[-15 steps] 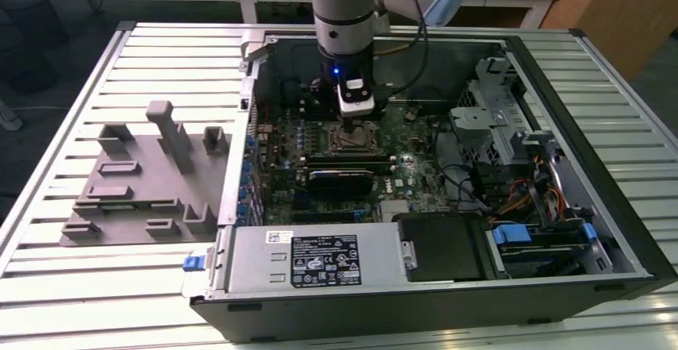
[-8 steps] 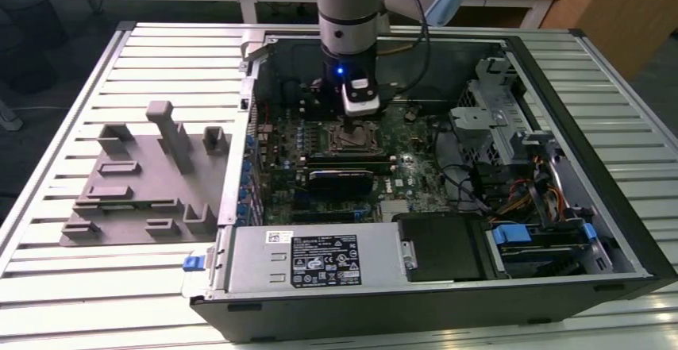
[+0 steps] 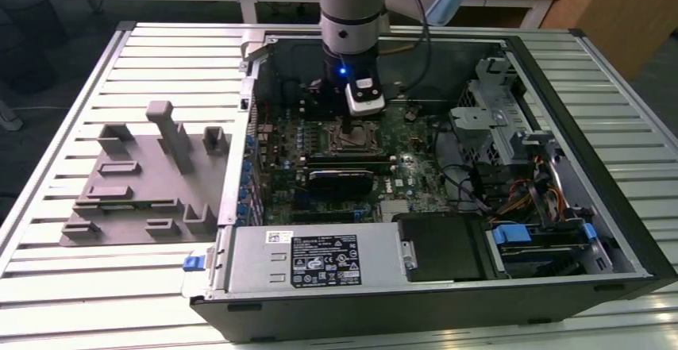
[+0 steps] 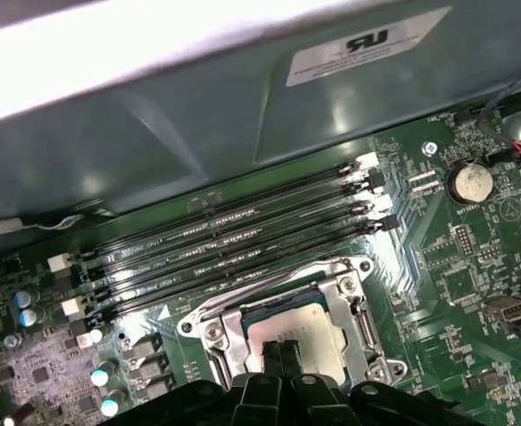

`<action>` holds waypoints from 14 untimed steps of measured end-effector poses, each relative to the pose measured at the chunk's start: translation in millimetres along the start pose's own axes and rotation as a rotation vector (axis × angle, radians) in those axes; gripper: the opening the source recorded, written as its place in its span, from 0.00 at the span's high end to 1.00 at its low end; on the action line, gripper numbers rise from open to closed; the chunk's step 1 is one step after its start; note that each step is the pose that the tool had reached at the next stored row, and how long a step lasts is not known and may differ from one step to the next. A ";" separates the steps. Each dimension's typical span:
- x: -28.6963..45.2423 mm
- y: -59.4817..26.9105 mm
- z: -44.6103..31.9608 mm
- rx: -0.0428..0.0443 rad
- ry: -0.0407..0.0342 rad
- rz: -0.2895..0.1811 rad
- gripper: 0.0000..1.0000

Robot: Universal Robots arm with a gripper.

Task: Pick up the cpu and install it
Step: 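Install the first cpu locking lever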

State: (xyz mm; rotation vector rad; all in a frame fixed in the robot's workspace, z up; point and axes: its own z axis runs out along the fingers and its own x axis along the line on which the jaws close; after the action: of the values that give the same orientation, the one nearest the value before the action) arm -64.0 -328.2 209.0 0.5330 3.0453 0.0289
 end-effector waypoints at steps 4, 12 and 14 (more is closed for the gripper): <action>-7.3 2.6 0.6 0.0035 0.0110 -0.011 0.89; -9.6 3.5 -1.1 0.0048 0.0125 -0.013 0.89; -9.8 3.6 -6.3 0.0046 0.0124 -0.013 0.89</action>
State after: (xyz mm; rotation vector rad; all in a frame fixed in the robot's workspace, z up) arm -53.9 -328.2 215.9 0.5151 3.0615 0.0248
